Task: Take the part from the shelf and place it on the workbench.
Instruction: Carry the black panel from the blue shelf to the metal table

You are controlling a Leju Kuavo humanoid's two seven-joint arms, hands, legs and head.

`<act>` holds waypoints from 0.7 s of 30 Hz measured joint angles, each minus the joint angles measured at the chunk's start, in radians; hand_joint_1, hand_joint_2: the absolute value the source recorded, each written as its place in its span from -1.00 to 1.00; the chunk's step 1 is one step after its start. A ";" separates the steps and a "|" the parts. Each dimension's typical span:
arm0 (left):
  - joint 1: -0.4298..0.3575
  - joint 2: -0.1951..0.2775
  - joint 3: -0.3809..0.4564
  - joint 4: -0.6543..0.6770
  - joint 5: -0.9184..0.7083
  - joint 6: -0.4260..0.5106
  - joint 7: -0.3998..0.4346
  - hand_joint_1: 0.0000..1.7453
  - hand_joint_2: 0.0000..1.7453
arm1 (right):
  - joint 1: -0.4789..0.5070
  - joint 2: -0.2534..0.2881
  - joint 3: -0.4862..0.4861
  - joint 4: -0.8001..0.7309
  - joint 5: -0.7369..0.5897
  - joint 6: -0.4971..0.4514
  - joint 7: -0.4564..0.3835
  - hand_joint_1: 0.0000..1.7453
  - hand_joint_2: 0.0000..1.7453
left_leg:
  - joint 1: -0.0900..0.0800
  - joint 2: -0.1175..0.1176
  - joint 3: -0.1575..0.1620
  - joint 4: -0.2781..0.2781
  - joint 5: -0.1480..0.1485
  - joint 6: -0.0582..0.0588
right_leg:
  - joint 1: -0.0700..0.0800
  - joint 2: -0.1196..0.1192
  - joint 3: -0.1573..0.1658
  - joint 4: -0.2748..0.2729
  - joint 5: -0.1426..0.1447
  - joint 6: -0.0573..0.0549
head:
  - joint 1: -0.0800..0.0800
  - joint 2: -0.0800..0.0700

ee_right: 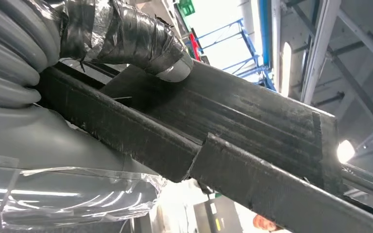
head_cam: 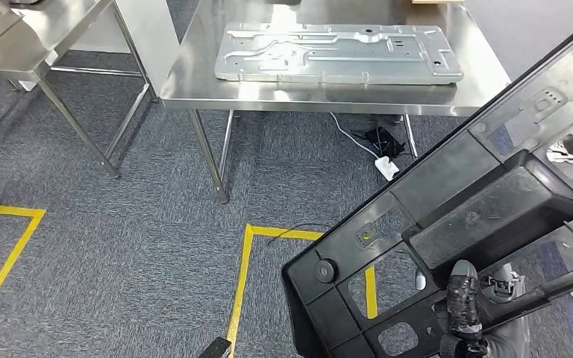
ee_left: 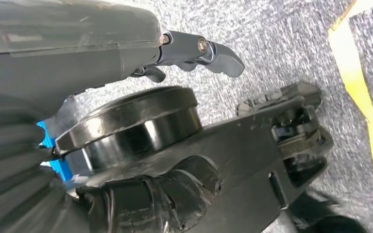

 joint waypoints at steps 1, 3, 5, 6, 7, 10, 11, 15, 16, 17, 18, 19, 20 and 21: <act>0.001 0.000 0.000 0.000 0.005 0.002 -0.004 -1.00 1.00 | -0.003 0.000 0.000 0.002 -0.003 0.000 -0.003 1.00 1.00 | 0.004 -0.005 0.014 0.003 -0.013 -0.006 | -0.004 0.000 0.001 -0.050 0.044 0.006 | 0.000 0.000; 0.005 0.001 0.000 0.000 0.019 0.010 -0.015 -1.00 1.00 | -0.011 0.000 0.003 0.010 -0.007 0.000 -0.011 1.00 1.00 | 0.009 -0.012 0.034 0.013 -0.040 -0.021 | -0.007 0.001 0.005 -0.134 0.145 0.009 | 0.005 0.000; 0.011 0.003 0.000 0.000 0.032 0.018 -0.027 -1.00 1.00 | -0.018 0.000 0.007 0.017 -0.009 0.000 -0.015 1.00 1.00 | 0.009 -0.015 0.041 0.019 -0.057 -0.037 | -0.003 0.003 0.007 -0.158 0.188 -0.008 | 0.009 0.000; 0.014 0.003 0.000 0.000 0.036 0.021 -0.030 -1.00 1.00 | -0.022 0.000 0.009 0.019 -0.009 0.000 -0.015 1.00 1.00 | 0.009 -0.015 0.044 0.020 -0.061 -0.042 | -0.002 0.004 0.011 -0.160 0.182 -0.020 | 0.009 0.000; 0.017 0.003 0.000 0.000 0.038 0.023 -0.032 -1.00 1.00 | -0.025 0.000 0.010 0.020 -0.009 0.000 -0.016 1.00 1.00 | 0.010 -0.012 0.046 0.023 -0.064 -0.048 | -0.001 0.004 0.017 -0.161 0.185 -0.028 | 0.007 0.000; 0.023 0.004 0.000 0.000 0.041 0.026 -0.027 -1.00 1.00 | -0.034 0.001 0.015 0.023 -0.008 0.003 -0.020 1.00 1.00 | 0.014 -0.001 0.005 0.108 -0.087 -0.062 | -0.002 0.002 0.040 -0.169 0.174 -0.046 | 0.002 0.000; 0.024 0.004 0.000 0.000 0.042 0.026 -0.024 -1.00 1.00 | -0.036 0.000 0.017 0.024 -0.008 0.004 -0.022 1.00 1.00 | 0.015 0.001 -0.033 0.168 -0.105 -0.066 | 0.000 0.000 0.047 -0.172 0.169 -0.050 | 0.000 0.000; 0.034 0.004 0.000 0.000 0.046 0.026 -0.016 -1.00 1.00 | -0.038 0.000 0.020 0.030 -0.008 0.005 -0.027 1.00 1.00 | 0.015 0.003 -0.144 0.266 -0.121 -0.062 | 0.010 0.001 0.081 -0.175 0.143 -0.056 | -0.001 0.000; 0.036 0.004 0.000 0.000 0.047 0.026 -0.016 -1.00 1.00 | -0.039 0.000 0.021 0.031 -0.008 0.005 -0.027 1.00 1.00 | 0.013 0.004 -0.138 0.219 -0.081 -0.054 | 0.012 0.001 0.094 -0.176 0.134 -0.056 | -0.001 0.000; 0.037 0.005 0.000 0.000 0.047 0.026 -0.016 -1.00 1.00 | -0.039 0.000 0.022 0.032 -0.008 0.005 -0.027 1.00 1.00 | 0.009 0.005 -0.124 0.157 -0.029 -0.044 | 0.014 0.001 0.106 -0.178 0.125 -0.056 | -0.001 0.000; 0.037 0.005 0.000 0.000 0.047 0.026 -0.016 -1.00 1.00 | -0.040 0.000 0.023 0.032 -0.008 0.005 -0.027 1.00 1.00 | 0.003 0.006 -0.112 0.109 0.004 -0.036 | 0.015 0.000 0.118 -0.180 0.117 -0.055 | 0.001 0.000; 0.037 0.006 0.000 0.000 0.047 0.026 -0.015 -1.00 1.00 | -0.041 0.000 0.023 0.033 -0.008 0.005 -0.027 1.00 1.00 | -0.005 0.008 -0.104 0.072 0.016 -0.028 | 0.014 0.001 0.126 -0.183 0.111 -0.051 | 0.002 0.000; 0.037 0.007 0.000 0.000 0.047 0.026 -0.015 -1.00 1.00 | -0.042 0.000 0.024 0.035 -0.009 0.005 -0.027 1.00 1.00 | -0.012 0.008 -0.097 0.051 0.019 -0.021 | 0.012 0.001 0.133 -0.186 0.109 -0.046 | 0.001 0.000; 0.039 0.008 0.000 0.000 0.047 0.026 -0.015 -1.00 1.00 | -0.043 0.000 0.024 0.037 -0.009 0.005 -0.027 1.00 1.00 | -0.016 0.007 -0.092 0.044 0.012 -0.016 | 0.011 0.001 0.141 -0.183 0.112 -0.040 | 0.000 0.000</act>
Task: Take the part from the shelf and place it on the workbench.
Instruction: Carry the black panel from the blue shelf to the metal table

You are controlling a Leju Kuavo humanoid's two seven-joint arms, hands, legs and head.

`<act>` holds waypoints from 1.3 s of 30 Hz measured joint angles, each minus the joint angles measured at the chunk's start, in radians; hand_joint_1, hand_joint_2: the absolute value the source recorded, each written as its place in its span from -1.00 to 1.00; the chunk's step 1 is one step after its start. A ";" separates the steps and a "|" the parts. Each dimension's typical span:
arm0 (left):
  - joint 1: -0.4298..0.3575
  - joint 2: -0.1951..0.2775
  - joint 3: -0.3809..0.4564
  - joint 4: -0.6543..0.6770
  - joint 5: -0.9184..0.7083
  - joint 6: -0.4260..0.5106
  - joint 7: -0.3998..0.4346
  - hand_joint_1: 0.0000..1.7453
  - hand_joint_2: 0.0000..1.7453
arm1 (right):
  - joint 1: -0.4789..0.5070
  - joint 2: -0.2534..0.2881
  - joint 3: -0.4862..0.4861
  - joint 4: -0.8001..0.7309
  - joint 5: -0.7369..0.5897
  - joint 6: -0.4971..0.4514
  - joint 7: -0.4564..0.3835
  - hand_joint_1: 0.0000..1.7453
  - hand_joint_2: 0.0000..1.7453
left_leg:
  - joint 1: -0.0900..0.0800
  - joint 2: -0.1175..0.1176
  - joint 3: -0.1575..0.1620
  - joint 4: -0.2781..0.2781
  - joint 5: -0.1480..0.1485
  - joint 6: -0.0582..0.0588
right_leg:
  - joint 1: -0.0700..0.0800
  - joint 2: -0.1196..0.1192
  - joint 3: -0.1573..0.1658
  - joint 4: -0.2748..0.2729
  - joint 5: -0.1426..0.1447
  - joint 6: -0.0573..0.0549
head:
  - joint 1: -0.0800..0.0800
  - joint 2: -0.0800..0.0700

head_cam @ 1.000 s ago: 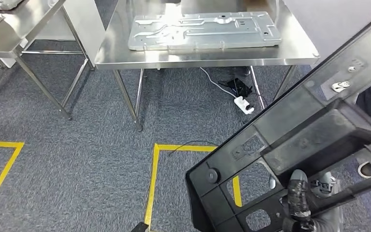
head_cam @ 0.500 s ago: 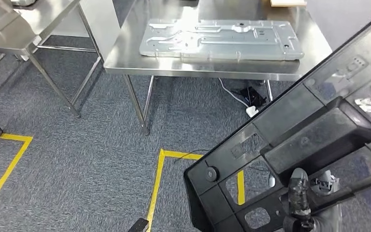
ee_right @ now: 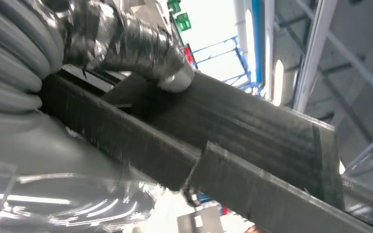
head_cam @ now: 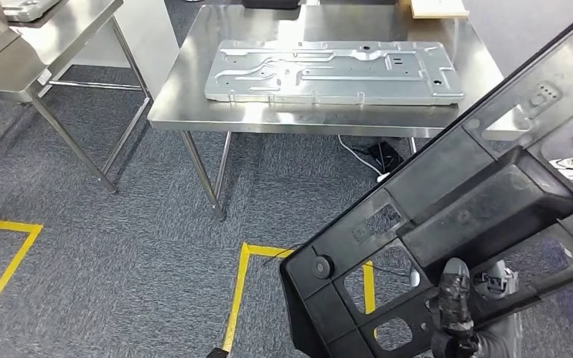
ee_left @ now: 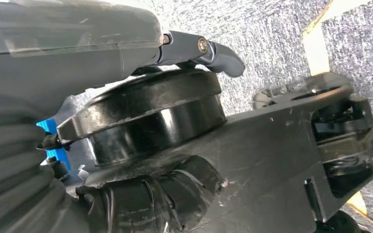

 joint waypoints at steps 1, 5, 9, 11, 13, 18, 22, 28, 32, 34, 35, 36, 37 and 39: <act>0.002 0.000 0.000 0.000 0.000 0.000 0.000 -1.00 1.00 | -0.001 0.000 0.000 0.002 0.000 0.000 0.000 1.00 1.00 | -0.001 -0.002 0.014 -0.015 0.006 0.005 | 0.000 0.000 0.004 0.006 0.004 0.006 | -0.002 0.000; 0.000 0.002 0.000 0.000 0.004 0.007 0.004 -1.00 1.00 | -0.002 0.000 0.000 0.004 0.000 -0.001 -0.001 1.00 1.00 | 0.008 -0.002 0.064 -0.043 0.019 0.018 | 0.000 0.003 -0.039 0.116 -0.040 0.018 | -0.001 0.000; -0.001 -0.001 0.000 0.000 0.016 0.014 0.013 -1.00 1.00 | -0.001 -0.002 0.001 0.006 0.000 0.002 0.002 1.00 1.00 | 0.010 -0.004 0.078 -0.041 0.002 0.021 | -0.004 0.005 -0.163 0.253 -0.100 0.029 | 0.001 0.000; 0.003 -0.002 0.000 0.000 0.020 0.013 0.023 -1.00 1.00 | -0.004 -0.005 0.001 0.009 0.000 0.010 0.010 1.00 1.00 | 0.014 -0.006 0.090 -0.037 -0.011 0.014 | -0.010 0.005 -0.147 0.159 -0.014 0.036 | 0.002 0.000; 0.004 -0.004 0.000 0.000 0.020 0.012 0.031 -1.00 1.00 | -0.010 -0.006 0.002 0.015 0.002 0.017 0.020 1.00 1.00 | 0.016 -0.008 0.097 -0.032 -0.024 0.003 | -0.012 0.007 -0.118 0.049 0.047 0.037 | 0.003 0.000; 0.001 -0.004 0.000 0.000 0.025 0.019 0.012 -1.00 1.00 | -0.013 -0.008 0.007 0.022 -0.004 0.013 0.022 1.00 1.00 | 0.018 -0.009 0.101 -0.009 -0.039 -0.030 | -0.008 0.007 -0.091 0.001 0.058 0.001 | -0.003 0.000; -0.001 -0.006 0.000 0.000 0.036 0.034 -0.014 -1.00 1.00 | -0.013 -0.009 0.008 0.027 -0.030 0.027 0.004 1.00 1.00 | 0.028 -0.003 -0.007 0.173 -0.098 -0.050 | -0.007 0.004 -0.058 -0.006 0.042 -0.014 | -0.012 0.000; 0.004 -0.007 0.000 0.000 0.039 0.031 0.009 -1.00 1.00 | -0.024 -0.008 0.019 0.051 -0.033 0.040 -0.006 1.00 1.00 | 0.025 0.000 -0.032 0.057 0.023 -0.033 | -0.001 0.007 -0.002 -0.009 -0.005 -0.010 | -0.010 0.000; 0.007 -0.007 0.000 0.000 0.036 0.028 0.010 -1.00 1.00 | -0.033 -0.007 0.024 0.065 -0.031 0.041 -0.015 1.00 1.00 | 0.007 0.000 0.006 -0.014 0.016 -0.008 | -0.005 0.006 0.024 -0.011 -0.020 0.014 | -0.013 0.000; 0.008 -0.006 0.000 0.000 0.028 0.028 0.004 -1.00 1.00 | -0.033 -0.008 0.024 0.068 -0.030 0.041 -0.017 1.00 1.00 | 0.010 0.000 0.039 -0.032 0.029 0.002 | -0.006 0.005 0.027 0.024 -0.026 0.021 | -0.012 0.000; 0.007 -0.006 0.000 0.000 0.023 0.028 0.002 -1.00 1.00 | -0.034 -0.008 0.024 0.068 -0.029 0.039 -0.018 1.00 1.00 | 0.011 0.000 0.055 -0.037 0.028 0.006 | -0.006 0.005 0.008 0.062 -0.033 0.024 | -0.010 0.000; 0.005 -0.006 0.000 0.000 0.020 0.028 -0.002 -1.00 1.00 | -0.032 -0.008 0.024 0.068 -0.026 0.036 -0.019 1.00 1.00 | 0.012 0.001 0.065 -0.041 0.023 0.010 | -0.007 0.006 -0.027 0.117 -0.047 0.027 | -0.009 0.000; 0.004 -0.006 0.000 0.000 0.017 0.027 -0.005 -1.00 1.00 | -0.029 -0.009 0.024 0.068 -0.024 0.032 -0.019 1.00 1.00 | 0.012 0.000 0.072 -0.042 0.017 0.013 | -0.006 0.006 -0.071 0.174 -0.069 0.030 | -0.008 0.000; 0.003 -0.006 0.000 0.000 0.016 0.026 -0.013 -1.00 1.00 | -0.021 -0.009 0.024 0.068 -0.019 0.022 -0.018 1.00 1.00 | 0.013 -0.001 0.089 -0.043 0.001 0.014 | -0.008 0.006 -0.149 0.242 -0.122 0.035 | -0.007 0.000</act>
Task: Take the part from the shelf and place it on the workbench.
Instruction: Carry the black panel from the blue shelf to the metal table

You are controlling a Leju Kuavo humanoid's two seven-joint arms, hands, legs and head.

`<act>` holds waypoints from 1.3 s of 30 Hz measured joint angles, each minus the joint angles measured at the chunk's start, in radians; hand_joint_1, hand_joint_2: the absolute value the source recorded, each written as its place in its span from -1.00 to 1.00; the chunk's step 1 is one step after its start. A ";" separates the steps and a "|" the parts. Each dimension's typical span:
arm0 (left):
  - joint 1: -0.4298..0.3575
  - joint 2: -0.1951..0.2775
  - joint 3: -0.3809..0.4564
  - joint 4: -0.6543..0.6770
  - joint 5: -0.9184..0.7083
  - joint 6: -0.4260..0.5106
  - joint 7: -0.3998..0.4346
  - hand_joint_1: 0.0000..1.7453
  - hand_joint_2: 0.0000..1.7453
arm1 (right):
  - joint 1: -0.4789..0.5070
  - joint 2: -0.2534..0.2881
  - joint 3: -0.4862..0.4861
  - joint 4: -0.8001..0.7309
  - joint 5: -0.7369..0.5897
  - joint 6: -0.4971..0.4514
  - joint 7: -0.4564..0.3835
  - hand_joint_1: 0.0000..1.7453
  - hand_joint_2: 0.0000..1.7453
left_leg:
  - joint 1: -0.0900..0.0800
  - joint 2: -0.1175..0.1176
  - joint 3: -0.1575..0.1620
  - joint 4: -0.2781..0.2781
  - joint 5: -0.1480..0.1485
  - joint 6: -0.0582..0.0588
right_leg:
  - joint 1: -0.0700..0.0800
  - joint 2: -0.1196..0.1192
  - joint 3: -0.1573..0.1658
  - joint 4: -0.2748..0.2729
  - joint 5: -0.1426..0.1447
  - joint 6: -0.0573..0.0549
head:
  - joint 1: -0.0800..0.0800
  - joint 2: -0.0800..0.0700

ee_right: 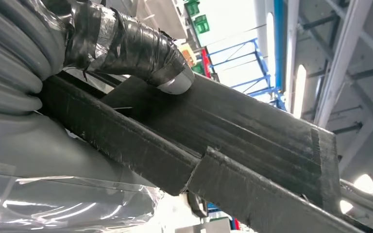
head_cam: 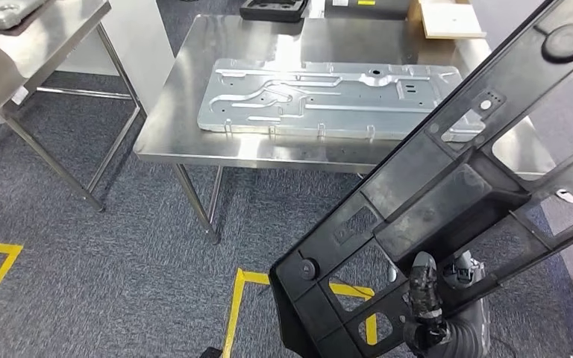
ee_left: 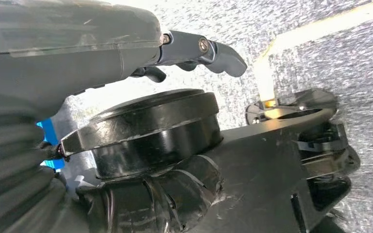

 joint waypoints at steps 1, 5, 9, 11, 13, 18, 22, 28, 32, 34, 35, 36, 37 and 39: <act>0.001 0.000 0.000 0.000 -0.002 0.000 -0.007 -1.00 1.00 | 0.004 0.000 0.000 -0.001 0.001 -0.006 0.001 1.00 1.00 | 0.001 -0.001 0.012 0.000 -0.010 -0.001 | -0.001 0.000 -0.021 -0.006 -0.008 0.002 | 0.000 0.000; 0.001 0.000 0.000 0.000 -0.002 0.002 -0.029 -1.00 1.00 | 0.019 -0.001 0.000 -0.005 -0.019 -0.019 0.001 1.00 1.00 | 0.004 -0.005 0.060 0.006 -0.059 -0.016 | -0.002 -0.002 -0.021 -0.185 0.175 0.001 | 0.004 0.000; -0.003 0.000 0.000 0.000 0.026 0.010 -0.022 -1.00 1.00 | 0.026 -0.003 0.000 -0.008 -0.059 -0.011 -0.003 1.00 1.00 | 0.002 -0.006 0.073 0.025 -0.078 -0.042 | -0.001 0.001 0.001 -0.223 0.231 -0.029 | 0.003 0.000; -0.004 -0.002 0.001 0.000 0.041 0.017 -0.017 -1.00 1.00 | 0.024 -0.003 0.000 -0.010 -0.072 0.000 -0.011 1.00 1.00 | 0.004 -0.004 0.049 0.082 -0.082 -0.052 | -0.004 0.001 0.019 -0.233 0.225 -0.040 | 0.001 0.000; -0.005 -0.004 0.003 0.000 0.039 0.021 -0.009 -1.00 1.00 | 0.023 -0.004 0.000 -0.010 -0.085 0.011 -0.018 1.00 1.00 | 0.011 0.000 -0.022 0.190 -0.112 -0.064 | -0.002 0.000 0.036 -0.242 0.217 -0.047 | -0.001 0.000; -0.003 -0.005 0.003 0.000 0.021 0.010 0.001 -1.00 1.00 | 0.013 -0.004 0.000 -0.003 -0.111 0.024 -0.021 1.00 1.00 | 0.020 0.001 -0.121 0.207 -0.134 -0.069 | 0.000 0.002 0.086 -0.248 0.179 -0.047 | -0.003 0.000; 0.002 -0.005 0.003 0.000 0.019 0.004 -0.006 -1.00 1.00 | 0.005 -0.002 0.002 0.006 -0.117 0.025 -0.020 1.00 1.00 | 0.010 0.003 -0.085 0.032 0.027 -0.053 | 0.001 0.005 0.123 -0.246 0.145 -0.029 | -0.002 0.000; -0.002 -0.003 0.003 0.000 0.017 0.004 -0.008 -1.00 1.00 | -0.001 0.000 0.003 0.016 -0.121 0.027 -0.020 1.00 1.00 | 0.007 0.002 -0.031 0.007 0.022 -0.015 | -0.002 0.004 0.076 -0.112 0.094 -0.009 | 0.003 0.000; -0.002 -0.004 0.003 0.000 0.016 0.004 -0.008 -1.00 1.00 | -0.001 0.000 0.003 0.020 -0.121 0.028 -0.020 1.00 1.00 | 0.005 -0.001 -0.004 0.007 -0.004 -0.009 | 0.002 0.004 -0.046 0.012 0.037 -0.005 | 0.003 0.000; 0.000 -0.004 0.003 0.000 0.016 0.003 -0.008 -1.00 1.00 | -0.001 0.000 0.003 0.021 -0.121 0.028 -0.020 1.00 1.00 | 0.005 -0.003 0.019 0.006 -0.024 -0.012 | 0.002 0.004 -0.034 -0.090 0.120 -0.009 | 0.004 0.000; -0.001 -0.004 0.003 0.000 0.016 0.003 -0.008 -1.00 1.00 | -0.001 0.000 0.003 0.022 -0.121 0.028 -0.021 1.00 1.00 | 0.005 -0.004 0.031 0.008 -0.035 -0.015 | 0.004 0.004 -0.025 -0.149 0.172 -0.013 | 0.004 0.000; -0.002 -0.005 0.003 0.000 0.016 0.003 -0.008 -1.00 1.00 | -0.001 0.000 0.004 0.023 -0.122 0.029 -0.021 1.00 1.00 | 0.004 -0.006 0.037 0.009 -0.044 -0.020 | 0.007 0.004 -0.018 -0.193 0.205 -0.018 | 0.004 0.000; -0.003 -0.005 0.003 0.000 0.016 0.003 -0.007 -1.00 1.00 | -0.001 0.000 0.004 0.024 -0.122 0.029 -0.021 1.00 1.00 | 0.003 -0.007 0.039 0.008 -0.053 -0.026 | 0.010 0.004 -0.013 -0.217 0.227 -0.023 | 0.003 0.000; -0.005 -0.005 0.003 0.000 0.016 0.003 -0.007 -1.00 1.00 | -0.001 0.000 0.004 0.025 -0.122 0.031 -0.020 1.00 1.00 | 0.001 -0.009 0.049 0.010 -0.059 -0.039 | 0.012 0.004 -0.002 -0.230 0.224 -0.036 | 0.003 0.000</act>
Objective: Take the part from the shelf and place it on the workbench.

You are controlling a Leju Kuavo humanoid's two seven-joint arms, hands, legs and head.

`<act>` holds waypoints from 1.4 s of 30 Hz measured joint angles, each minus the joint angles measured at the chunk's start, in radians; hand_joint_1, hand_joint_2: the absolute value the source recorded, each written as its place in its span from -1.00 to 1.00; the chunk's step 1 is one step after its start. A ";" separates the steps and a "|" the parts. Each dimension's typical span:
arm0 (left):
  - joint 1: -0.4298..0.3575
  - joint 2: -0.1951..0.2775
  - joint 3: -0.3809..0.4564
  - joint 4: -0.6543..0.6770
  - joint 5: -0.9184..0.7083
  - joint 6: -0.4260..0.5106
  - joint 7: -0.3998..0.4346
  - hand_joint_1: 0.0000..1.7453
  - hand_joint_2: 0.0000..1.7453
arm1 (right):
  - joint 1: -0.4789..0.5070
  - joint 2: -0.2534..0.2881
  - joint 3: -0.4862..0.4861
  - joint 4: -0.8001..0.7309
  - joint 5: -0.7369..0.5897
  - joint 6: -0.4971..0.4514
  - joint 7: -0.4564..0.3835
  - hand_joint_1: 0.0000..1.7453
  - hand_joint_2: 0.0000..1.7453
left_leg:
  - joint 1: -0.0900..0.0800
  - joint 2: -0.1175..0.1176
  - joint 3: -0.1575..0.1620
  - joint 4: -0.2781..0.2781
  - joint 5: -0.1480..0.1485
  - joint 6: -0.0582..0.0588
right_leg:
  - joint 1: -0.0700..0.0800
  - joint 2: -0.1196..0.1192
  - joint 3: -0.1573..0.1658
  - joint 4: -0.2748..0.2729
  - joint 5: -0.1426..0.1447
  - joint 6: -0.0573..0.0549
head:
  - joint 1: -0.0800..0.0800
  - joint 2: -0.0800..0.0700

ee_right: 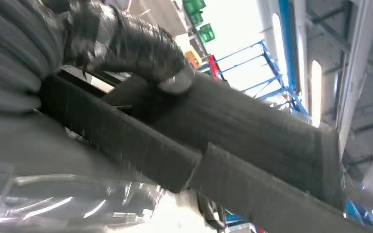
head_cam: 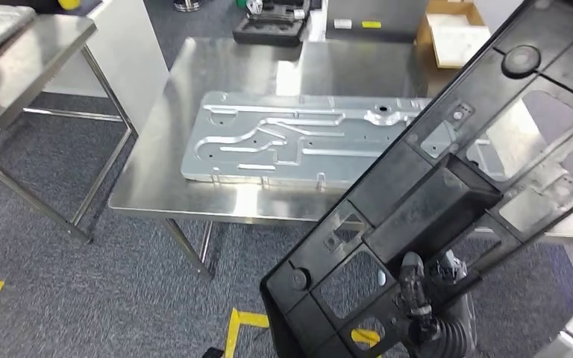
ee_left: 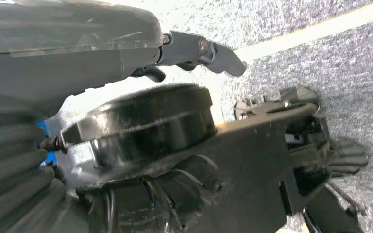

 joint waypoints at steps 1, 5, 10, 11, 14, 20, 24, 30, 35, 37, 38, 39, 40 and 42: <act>0.000 0.001 0.000 0.000 0.000 0.000 0.000 -1.00 1.00 | 0.000 0.001 0.000 0.000 0.000 0.000 0.000 1.00 1.00 | 0.000 0.001 0.006 0.002 -0.003 -0.006 | -0.002 0.001 0.011 -0.006 0.003 -0.007 | -0.001 0.000; -0.002 0.001 0.000 0.000 0.000 0.000 0.002 -1.00 1.00 | -0.003 0.003 0.000 0.001 0.000 0.001 -0.001 1.00 1.00 | 0.009 0.006 -0.076 0.158 -0.050 -0.027 | -0.006 -0.002 0.053 -0.022 -0.015 -0.022 | -0.009 0.000; 0.001 0.001 0.000 0.000 0.014 0.002 0.001 -1.00 1.00 | -0.012 0.014 0.004 0.012 -0.012 0.008 -0.004 1.00 1.00 | 0.017 0.010 -0.166 0.162 -0.022 -0.032 | -0.005 0.000 0.112 -0.023 -0.063 -0.021 | -0.011 0.000; 0.003 0.003 0.000 0.000 0.017 -0.002 0.000 -1.00 1.00 | -0.016 0.018 0.006 0.017 -0.013 0.011 -0.008 1.00 1.00 | 0.015 0.009 -0.154 0.102 0.032 -0.028 | -0.004 0.000 0.126 -0.023 -0.073 -0.019 | -0.010 0.000; 0.006 0.013 0.000 0.000 0.018 -0.024 0.000 -1.00 1.00 | -0.022 0.024 0.006 0.032 -0.013 0.017 -0.020 1.00 1.00 | 0.004 0.011 -0.137 0.016 0.096 -0.008 | -0.003 0.004 0.147 -0.024 -0.095 -0.005 | -0.007 0.000; -0.001 0.027 0.000 0.000 -0.014 -0.041 -0.005 -1.00 1.00 | -0.019 0.027 0.006 0.041 -0.001 -0.009 -0.033 1.00 1.00 | 0.006 0.011 -0.085 -0.016 0.093 0.022 | -0.006 0.002 0.081 0.121 -0.146 0.016 | -0.002 0.000; -0.001 0.028 0.000 0.000 -0.024 -0.043 -0.021 -1.00 1.00 | -0.011 0.020 0.006 0.041 0.008 -0.010 -0.017 1.00 1.00 | 0.006 0.010 -0.060 -0.014 0.067 0.026 | -0.005 0.001 -0.029 0.224 -0.166 0.022 | -0.001 0.000; -0.007 0.029 0.000 0.000 -0.047 -0.047 -0.019 -1.00 1.00 | -0.046 -0.005 0.003 0.035 0.187 0.063 0.121 1.00 1.00 | 0.003 0.010 -0.031 0.004 0.027 0.002 | 0.002 0.000 0.015 0.003 -0.020 0.001 | 0.000 0.000; -0.009 0.038 0.000 0.000 -0.067 -0.052 -0.015 -1.00 1.00 | -0.109 -0.038 -0.046 0.012 0.368 0.161 0.277 1.00 1.00 | 0.010 0.013 -0.082 0.121 -0.044 -0.025 | -0.004 -0.001 0.036 -0.008 -0.011 -0.023 | -0.009 0.000; -0.008 0.038 0.000 0.000 -0.068 -0.052 -0.015 -1.00 1.00 | -0.118 -0.045 -0.063 0.006 0.373 0.170 0.289 1.00 1.00 | 0.016 0.013 -0.151 0.243 -0.091 -0.032 | -0.002 -0.003 0.037 -0.007 -0.014 -0.027 | -0.011 0.000; -0.007 0.038 0.000 0.000 -0.068 -0.052 -0.015 -1.00 1.00 | -0.120 -0.048 -0.068 0.005 0.374 0.171 0.291 1.00 1.00 | 0.017 0.013 -0.174 0.272 -0.092 -0.034 | -0.001 -0.003 0.039 -0.007 -0.017 -0.027 | -0.011 0.000; -0.006 0.038 0.000 0.000 -0.068 -0.052 -0.015 -1.00 1.00 | -0.121 -0.051 -0.074 0.004 0.375 0.172 0.292 1.00 1.00 | 0.018 0.013 -0.180 0.264 -0.074 -0.034 | -0.001 -0.003 0.041 -0.006 -0.019 -0.027 | -0.011 0.000; -0.006 0.038 0.000 0.000 -0.068 -0.052 -0.015 -1.00 1.00 | -0.123 -0.053 -0.078 0.002 0.377 0.172 0.292 1.00 1.00 | 0.018 0.013 -0.169 0.222 -0.039 -0.033 | -0.001 -0.002 0.045 -0.006 -0.022 -0.027 | -0.011 0.000; -0.006 0.039 0.000 0.000 -0.069 -0.052 -0.015 -1.00 1.00 | -0.130 -0.058 -0.088 -0.004 0.387 0.173 0.292 1.00 1.00 | 0.015 0.013 -0.121 0.091 0.040 -0.022 | -0.001 0.000 0.054 -0.008 -0.026 -0.025 | -0.010 0.000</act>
